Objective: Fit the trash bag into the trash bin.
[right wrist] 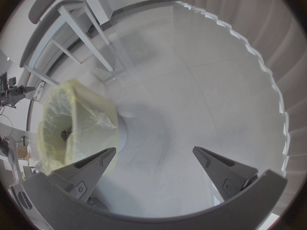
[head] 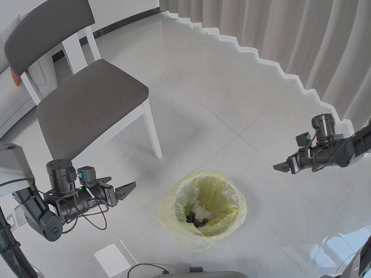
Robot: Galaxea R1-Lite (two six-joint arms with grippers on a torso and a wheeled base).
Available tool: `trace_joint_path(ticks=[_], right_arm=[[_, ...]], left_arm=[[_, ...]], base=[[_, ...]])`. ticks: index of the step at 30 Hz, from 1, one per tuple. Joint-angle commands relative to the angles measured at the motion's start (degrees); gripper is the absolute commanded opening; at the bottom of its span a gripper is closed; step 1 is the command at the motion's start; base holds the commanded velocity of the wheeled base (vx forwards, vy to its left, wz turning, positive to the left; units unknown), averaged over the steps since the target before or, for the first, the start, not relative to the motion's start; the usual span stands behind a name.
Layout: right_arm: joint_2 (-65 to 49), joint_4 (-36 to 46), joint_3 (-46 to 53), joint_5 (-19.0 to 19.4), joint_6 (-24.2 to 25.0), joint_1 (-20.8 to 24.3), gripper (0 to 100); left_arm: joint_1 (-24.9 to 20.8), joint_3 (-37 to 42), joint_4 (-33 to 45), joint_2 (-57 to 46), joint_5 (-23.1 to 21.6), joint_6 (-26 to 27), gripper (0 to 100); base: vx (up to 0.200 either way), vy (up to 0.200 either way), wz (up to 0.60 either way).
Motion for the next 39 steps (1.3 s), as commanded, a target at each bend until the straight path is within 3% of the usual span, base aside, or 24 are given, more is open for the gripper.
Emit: trace_joint_path(ticks=[1,6,9,10,11,12,13,15,20,25,28,36,39], right_arm=[[-38.9,-8.4,21.7,-0.2,3.5,2.6,100],[-59.7,-17.6,34.5,-0.5,8.9,3.3,100],[-71.5,-17.5,40.6,-0.7,12.4,1.6,100],[-71.5,-17.5,40.6,-0.7,12.4,1.6,100],[-78.5,-16.7,43.4,0.0,14.7,0.5,100],[-79.0,-16.6,43.6,0.1,15.0,0.4,100],[-85.9,-14.5,45.5,0.3,17.4,0.2,100],[-93.8,-10.5,46.5,0.7,19.2,0.2,100],[-107.7,3.3,45.9,0.1,19.8,-0.1,100],[-108.5,2.7,46.3,0.3,23.0,-2.3,100],[-111.0,3.8,48.0,0.9,22.4,-4.2,100],[-111.6,2.9,56.8,0.3,18.0,-4.1,100],[-111.6,5.0,56.8,-5.7,17.5,-4.0,100]], left_arm=[[2.6,8.0,0.7,-28.8,-0.2,-2.9,100],[7.9,11.2,13.0,-48.6,-0.1,-3.1,100],[9.9,10.8,25.6,-60.9,-0.6,-3.3,100],[9.9,10.8,25.6,-60.9,-0.6,-3.3,100],[9.8,10.1,34.0,-68.5,-0.7,-3.3,100],[9.7,10.1,34.6,-69.0,-0.7,-3.3,100],[9.7,9.3,42.7,-76.3,-0.8,-3.3,100],[9.6,8.8,50.5,-83.8,-0.8,-3.3,100],[9.4,7.2,64.0,-97.1,-0.6,-3.3,100],[9.4,7.6,69.4,-105.6,-0.2,-3.3,100],[10.2,7.7,71.3,-109.5,0.1,-2.9,100],[11.0,8.8,73.1,-111.7,2.0,-0.5,100],[11.1,13.1,72.0,-111.7,10.4,5.4,100]], base=[[0.0,0.0,0.0],[0.0,0.0,0.0],[0.0,0.0,0.0],[0.0,0.0,0.0],[0.0,0.0,0.0],[0.0,0.0,0.0],[0.0,0.0,0.0],[0.0,0.0,0.0],[0.0,0.0,0.0],[0.0,0.0,0.0],[0.0,0.0,0.0],[0.0,0.0,0.0],[0.0,0.0,0.0]])
